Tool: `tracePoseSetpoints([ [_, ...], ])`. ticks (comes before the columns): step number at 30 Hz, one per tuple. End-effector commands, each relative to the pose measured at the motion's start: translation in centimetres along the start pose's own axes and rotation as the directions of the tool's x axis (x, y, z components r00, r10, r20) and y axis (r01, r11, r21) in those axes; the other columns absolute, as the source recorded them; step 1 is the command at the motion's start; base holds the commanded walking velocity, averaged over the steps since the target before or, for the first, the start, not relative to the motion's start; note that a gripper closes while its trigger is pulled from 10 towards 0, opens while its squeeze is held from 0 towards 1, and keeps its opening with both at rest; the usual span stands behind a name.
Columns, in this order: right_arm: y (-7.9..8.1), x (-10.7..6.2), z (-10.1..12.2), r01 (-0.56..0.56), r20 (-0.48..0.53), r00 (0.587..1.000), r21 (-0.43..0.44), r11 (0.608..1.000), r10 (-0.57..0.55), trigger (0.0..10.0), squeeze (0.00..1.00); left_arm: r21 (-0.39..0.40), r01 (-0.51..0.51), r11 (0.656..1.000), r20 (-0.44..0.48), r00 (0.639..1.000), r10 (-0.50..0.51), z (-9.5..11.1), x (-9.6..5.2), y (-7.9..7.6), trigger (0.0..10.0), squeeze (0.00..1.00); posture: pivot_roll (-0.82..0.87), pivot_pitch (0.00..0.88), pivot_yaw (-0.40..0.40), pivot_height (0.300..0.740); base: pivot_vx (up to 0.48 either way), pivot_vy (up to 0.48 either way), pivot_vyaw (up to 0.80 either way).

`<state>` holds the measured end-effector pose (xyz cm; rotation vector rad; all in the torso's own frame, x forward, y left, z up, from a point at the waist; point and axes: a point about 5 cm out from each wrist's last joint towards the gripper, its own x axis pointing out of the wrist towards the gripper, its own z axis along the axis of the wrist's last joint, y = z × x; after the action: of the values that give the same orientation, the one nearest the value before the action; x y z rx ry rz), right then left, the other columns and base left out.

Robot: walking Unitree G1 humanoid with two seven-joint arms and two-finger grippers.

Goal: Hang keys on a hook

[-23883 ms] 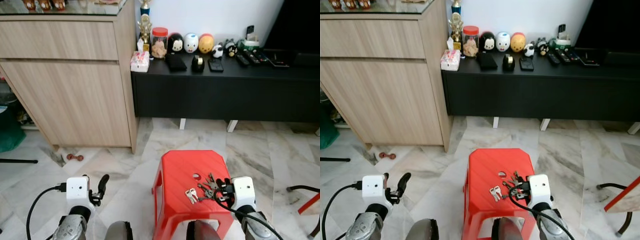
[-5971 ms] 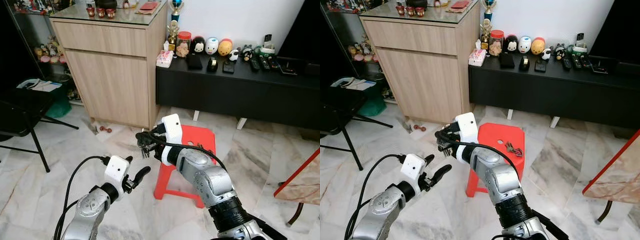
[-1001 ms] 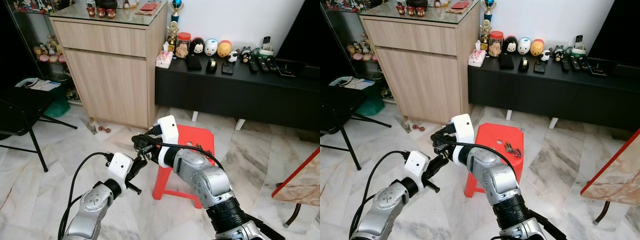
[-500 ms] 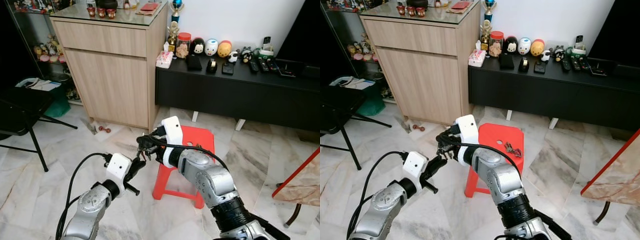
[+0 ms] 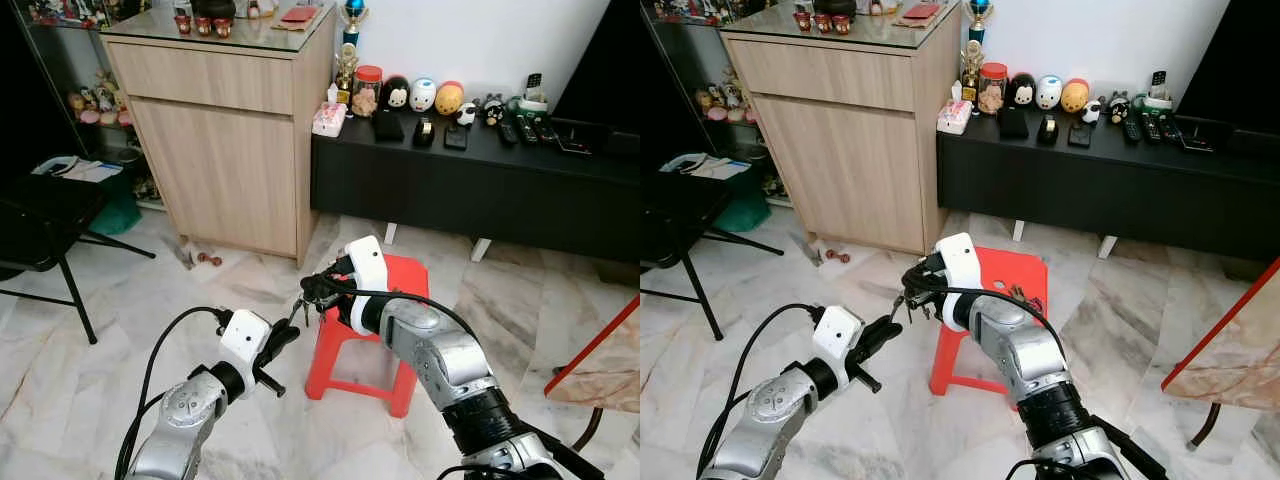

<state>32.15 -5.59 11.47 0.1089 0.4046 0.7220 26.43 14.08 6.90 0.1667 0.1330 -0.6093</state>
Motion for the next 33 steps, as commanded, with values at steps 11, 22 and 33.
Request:
tracePoseSetpoints([
  [11, -3.5, -1.8, -0.1, 0.115, -0.020, 0.993, -0.060, 0.992, -0.116, 10.0, 0.00, 0.010, -0.032, 0.999, -0.043, 0.999, 0.032, -0.6, -0.9, 0.9, 0.0, 0.00, 0.01, 0.000, -0.071, 0.740, 0.000, 0.000, 0.00],
  [22, -4.6, -2.9, -1.3, 0.133, -0.070, 0.988, -0.082, 0.988, -0.139, 10.0, 0.00, 0.011, -0.040, 0.999, -0.028, 0.999, 0.040, -0.2, -0.8, 1.4, 0.0, 0.00, 0.00, 0.000, -0.069, 0.740, 0.000, 0.000, 0.00],
  [33, -4.8, -3.3, -1.9, 0.136, -0.083, 0.986, -0.077, 0.988, -0.142, 10.0, 0.00, -0.006, -0.064, 0.998, 0.021, 0.998, 0.065, 0.9, -0.5, 1.7, 0.0, 0.00, 0.00, 0.000, -0.067, 0.740, 0.000, 0.000, 0.00],
])
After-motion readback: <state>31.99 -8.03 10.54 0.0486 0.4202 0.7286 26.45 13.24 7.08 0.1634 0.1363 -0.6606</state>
